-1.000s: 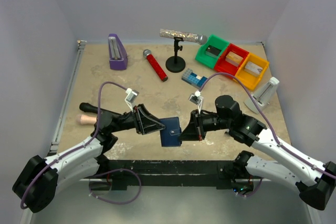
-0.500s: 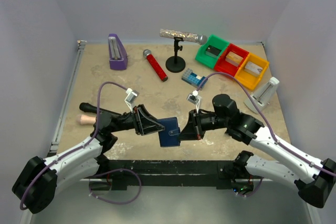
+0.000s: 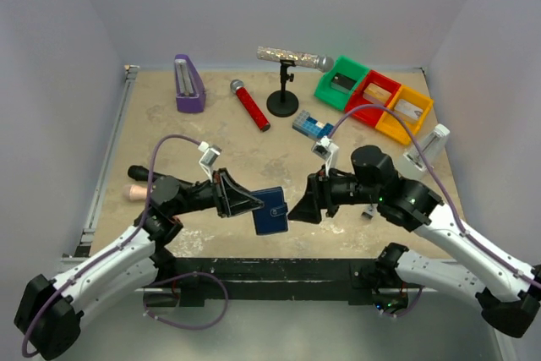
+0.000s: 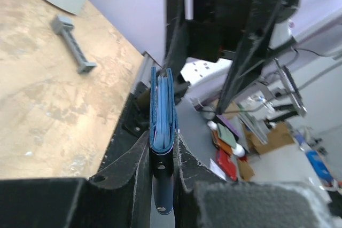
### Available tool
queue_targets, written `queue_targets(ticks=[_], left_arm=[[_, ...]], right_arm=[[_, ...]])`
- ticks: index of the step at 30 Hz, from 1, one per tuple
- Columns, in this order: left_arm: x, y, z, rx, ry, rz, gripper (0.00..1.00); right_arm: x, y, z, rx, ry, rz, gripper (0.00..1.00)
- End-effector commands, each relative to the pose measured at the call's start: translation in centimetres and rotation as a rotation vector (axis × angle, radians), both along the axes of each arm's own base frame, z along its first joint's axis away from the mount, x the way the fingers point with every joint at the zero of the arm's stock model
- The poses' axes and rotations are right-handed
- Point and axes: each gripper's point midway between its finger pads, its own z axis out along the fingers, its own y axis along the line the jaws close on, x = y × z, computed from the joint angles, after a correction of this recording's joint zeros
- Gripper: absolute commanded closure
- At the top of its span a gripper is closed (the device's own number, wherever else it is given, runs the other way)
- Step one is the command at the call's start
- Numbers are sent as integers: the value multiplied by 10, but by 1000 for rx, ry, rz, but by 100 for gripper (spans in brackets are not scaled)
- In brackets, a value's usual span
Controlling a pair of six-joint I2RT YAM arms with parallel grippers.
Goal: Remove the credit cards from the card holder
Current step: Pick up the card holder from the center of the board, then open the card holder at the center of the board.
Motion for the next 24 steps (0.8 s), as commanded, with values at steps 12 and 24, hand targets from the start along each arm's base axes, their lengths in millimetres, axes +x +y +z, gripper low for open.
queue_targets(ticks=[12,24], left_arm=[[58,37,-21,429,280,574,100],[56,16,20,399,352,585,100]], right_arm=[[73,-33,32,-560,-518,-450,37],[76,24,25,-677,-567,-430,39]])
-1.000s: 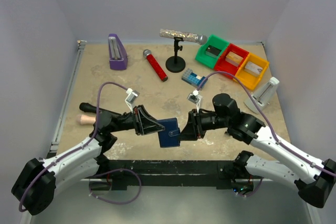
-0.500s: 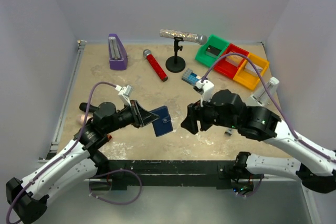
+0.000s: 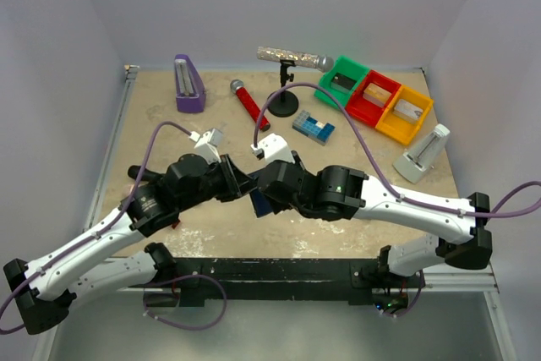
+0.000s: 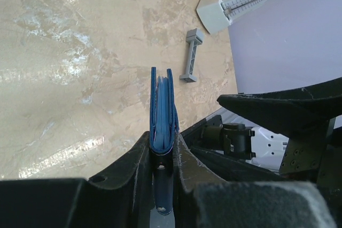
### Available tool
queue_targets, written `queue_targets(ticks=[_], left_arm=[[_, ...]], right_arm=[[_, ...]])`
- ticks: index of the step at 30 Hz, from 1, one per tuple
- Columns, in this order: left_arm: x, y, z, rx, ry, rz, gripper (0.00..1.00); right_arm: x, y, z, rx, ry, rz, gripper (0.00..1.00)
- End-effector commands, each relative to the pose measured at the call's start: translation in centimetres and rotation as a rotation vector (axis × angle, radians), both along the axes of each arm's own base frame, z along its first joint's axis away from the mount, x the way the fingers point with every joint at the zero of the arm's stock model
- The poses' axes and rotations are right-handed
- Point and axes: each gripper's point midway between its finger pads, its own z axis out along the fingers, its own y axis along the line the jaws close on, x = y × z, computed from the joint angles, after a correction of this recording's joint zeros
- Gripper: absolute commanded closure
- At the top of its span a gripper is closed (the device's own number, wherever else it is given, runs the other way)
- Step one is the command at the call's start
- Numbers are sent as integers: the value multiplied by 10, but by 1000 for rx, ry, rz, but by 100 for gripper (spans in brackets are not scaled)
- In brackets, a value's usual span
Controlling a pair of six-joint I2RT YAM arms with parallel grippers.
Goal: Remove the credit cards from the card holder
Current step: Open the card holder at the center of the board.
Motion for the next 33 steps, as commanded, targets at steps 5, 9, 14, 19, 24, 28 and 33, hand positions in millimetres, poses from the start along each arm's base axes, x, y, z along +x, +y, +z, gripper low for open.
queue_targets(ticks=[5,9,14,19,24,28,33], left_arm=[[2,0,25,-74,8,50,100],[1,-3,27,-90,16,40,100],[-1,-9,28,-118,20,19,100],[-3,-14,26,-140,29,2,100],[-5,-14,31,-159,19,-2,100],[-7,-13,35,-175,9,-4,100],[-9,-11,36,-184,5,-3,100]], right_arm=[[9,7,25,54,-66,-54,41],[6,15,23,72,-49,-34,41],[5,25,19,74,-40,-18,42],[5,32,15,66,-27,-9,44],[4,35,7,24,-5,-11,48],[5,36,-1,-12,2,-17,52],[6,34,-12,-61,16,-34,58]])
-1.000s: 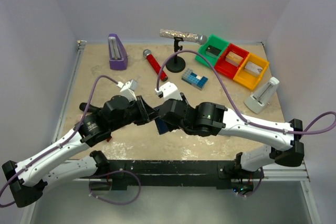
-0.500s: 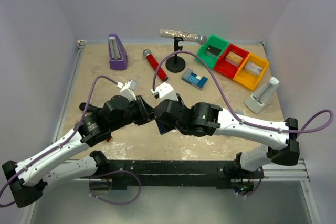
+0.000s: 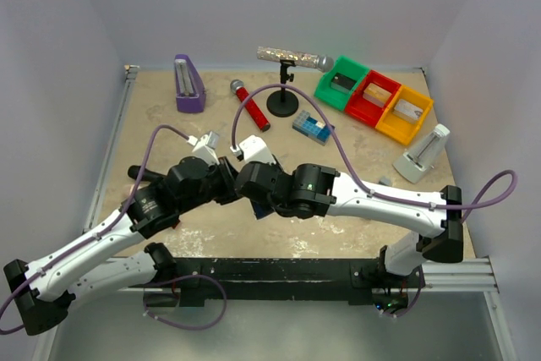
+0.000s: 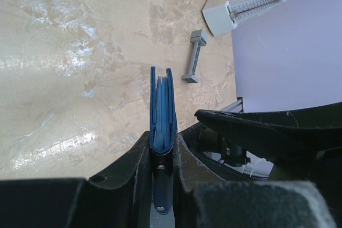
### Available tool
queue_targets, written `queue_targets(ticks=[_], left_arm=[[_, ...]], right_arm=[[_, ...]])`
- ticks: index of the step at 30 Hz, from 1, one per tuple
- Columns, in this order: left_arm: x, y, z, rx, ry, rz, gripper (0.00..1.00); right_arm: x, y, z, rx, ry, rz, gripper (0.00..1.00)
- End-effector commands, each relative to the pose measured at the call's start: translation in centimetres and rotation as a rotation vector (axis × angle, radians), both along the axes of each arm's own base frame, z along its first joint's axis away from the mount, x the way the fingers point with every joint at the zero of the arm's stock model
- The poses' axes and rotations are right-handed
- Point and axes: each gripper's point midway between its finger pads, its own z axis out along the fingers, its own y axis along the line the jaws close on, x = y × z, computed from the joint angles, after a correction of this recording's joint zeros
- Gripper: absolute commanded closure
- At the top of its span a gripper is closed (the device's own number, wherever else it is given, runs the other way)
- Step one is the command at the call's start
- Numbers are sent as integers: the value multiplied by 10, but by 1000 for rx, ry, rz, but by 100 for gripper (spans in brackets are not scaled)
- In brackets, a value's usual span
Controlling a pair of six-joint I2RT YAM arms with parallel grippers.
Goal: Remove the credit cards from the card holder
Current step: Open the card holder at the center of the board.
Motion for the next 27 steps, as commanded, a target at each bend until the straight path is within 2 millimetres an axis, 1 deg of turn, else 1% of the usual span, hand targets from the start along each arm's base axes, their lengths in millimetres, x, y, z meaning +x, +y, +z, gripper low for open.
queue_targets(ticks=[1,6,17,27], left_arm=[[-7,-12,42,-159,-60,-45,100],[-9,-10,44,-168,-65,-45,100],[-10,-9,50,-185,-77,-45,100],[-11,-6,53,-192,-85,-42,100]], right_arm=[[1,2,-2,-6,15,-30,59],[3,-3,-12,-40,35,-49,62],[3,-7,-26,-73,66,-54,70],[3,-11,-34,-95,88,-58,83]])
